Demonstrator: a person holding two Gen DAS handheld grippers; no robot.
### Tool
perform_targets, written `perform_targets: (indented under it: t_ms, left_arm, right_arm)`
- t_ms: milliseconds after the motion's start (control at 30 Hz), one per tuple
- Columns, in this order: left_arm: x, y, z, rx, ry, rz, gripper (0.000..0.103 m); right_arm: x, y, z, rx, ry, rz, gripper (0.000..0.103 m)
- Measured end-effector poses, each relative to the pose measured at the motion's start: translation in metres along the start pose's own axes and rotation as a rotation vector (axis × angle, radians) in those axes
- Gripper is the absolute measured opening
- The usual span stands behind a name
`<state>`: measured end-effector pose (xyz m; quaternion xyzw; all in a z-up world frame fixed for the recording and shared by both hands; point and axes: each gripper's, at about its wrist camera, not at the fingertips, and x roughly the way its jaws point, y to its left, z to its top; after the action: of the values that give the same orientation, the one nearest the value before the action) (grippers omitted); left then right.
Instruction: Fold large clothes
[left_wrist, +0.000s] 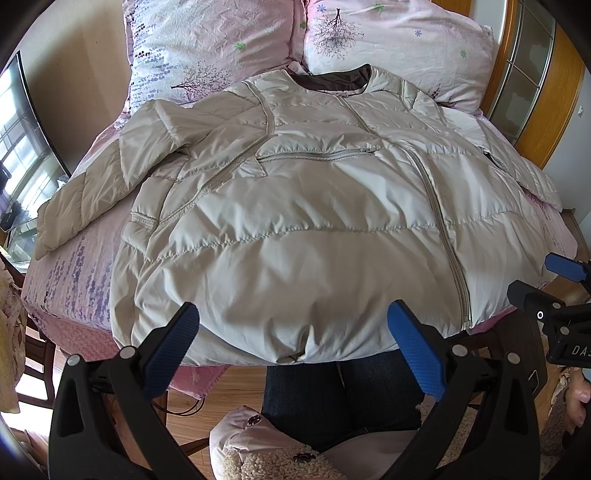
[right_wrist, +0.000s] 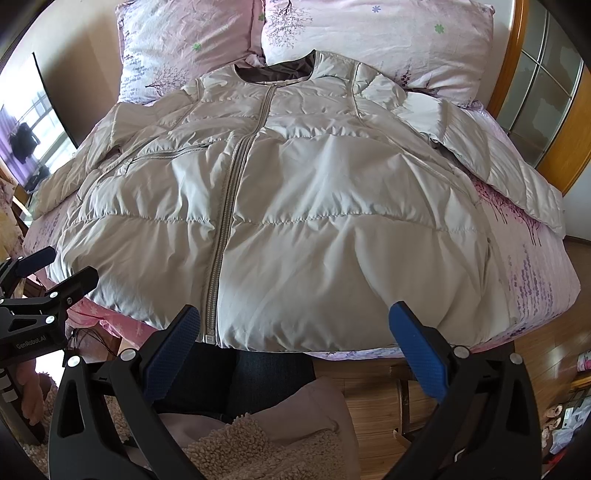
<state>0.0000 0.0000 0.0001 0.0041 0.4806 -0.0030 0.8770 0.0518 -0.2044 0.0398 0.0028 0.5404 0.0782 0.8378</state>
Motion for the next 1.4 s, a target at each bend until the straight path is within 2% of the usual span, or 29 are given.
perform_targets:
  t_ms: [1400]
  left_arm:
    - [-0.0006,0.0015,0.0027,-0.004,0.003,0.0,0.101]
  right_arm:
    - [-0.0014,0.004,0.0005,0.014,-0.003,0.017,0.102]
